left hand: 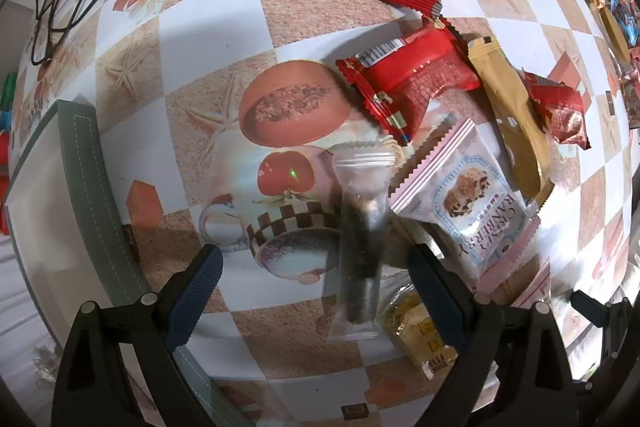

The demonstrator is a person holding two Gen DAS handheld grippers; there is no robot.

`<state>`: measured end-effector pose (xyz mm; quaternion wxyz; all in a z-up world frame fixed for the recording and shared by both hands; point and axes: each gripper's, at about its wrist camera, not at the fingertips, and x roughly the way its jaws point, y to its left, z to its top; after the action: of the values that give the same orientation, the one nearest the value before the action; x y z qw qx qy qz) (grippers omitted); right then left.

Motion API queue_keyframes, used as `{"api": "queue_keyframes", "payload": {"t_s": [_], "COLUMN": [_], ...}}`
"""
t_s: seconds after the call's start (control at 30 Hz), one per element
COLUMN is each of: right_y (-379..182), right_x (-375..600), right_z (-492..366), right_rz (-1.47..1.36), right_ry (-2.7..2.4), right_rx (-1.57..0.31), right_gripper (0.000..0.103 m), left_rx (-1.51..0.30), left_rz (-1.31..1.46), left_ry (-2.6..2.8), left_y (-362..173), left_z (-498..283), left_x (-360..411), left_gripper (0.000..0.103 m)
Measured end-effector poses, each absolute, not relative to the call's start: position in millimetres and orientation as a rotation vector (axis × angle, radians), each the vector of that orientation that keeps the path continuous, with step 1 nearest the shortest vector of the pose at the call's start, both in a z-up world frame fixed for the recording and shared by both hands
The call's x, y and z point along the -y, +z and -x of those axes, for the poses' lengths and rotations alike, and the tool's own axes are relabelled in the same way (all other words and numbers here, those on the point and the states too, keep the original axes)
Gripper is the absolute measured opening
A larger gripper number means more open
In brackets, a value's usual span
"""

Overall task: Organize snacks
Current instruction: 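Grasp the clear-wrapped dark stick with the left tool while the right tool grasps the pink Crispy Cranberry packet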

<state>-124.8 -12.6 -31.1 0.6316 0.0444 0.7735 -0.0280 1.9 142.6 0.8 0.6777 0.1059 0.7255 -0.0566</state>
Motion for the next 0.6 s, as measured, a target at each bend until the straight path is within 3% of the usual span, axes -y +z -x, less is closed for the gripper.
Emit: {"api": "queue_keyframes", "payload": {"t_s": [0.6], "right_y": [-31], "right_x": [11], "right_z": [128], "right_rz": [-0.100], "right_ry": [-0.062], "right_rx": [-1.766], "right_gripper": [0.103], "left_rx": [-1.653], "left_rz": [-0.243], "left_ry": [-0.147], "left_y": [4], "left_z": [-1], "left_x": [-126], "left_gripper": [0.096]}}
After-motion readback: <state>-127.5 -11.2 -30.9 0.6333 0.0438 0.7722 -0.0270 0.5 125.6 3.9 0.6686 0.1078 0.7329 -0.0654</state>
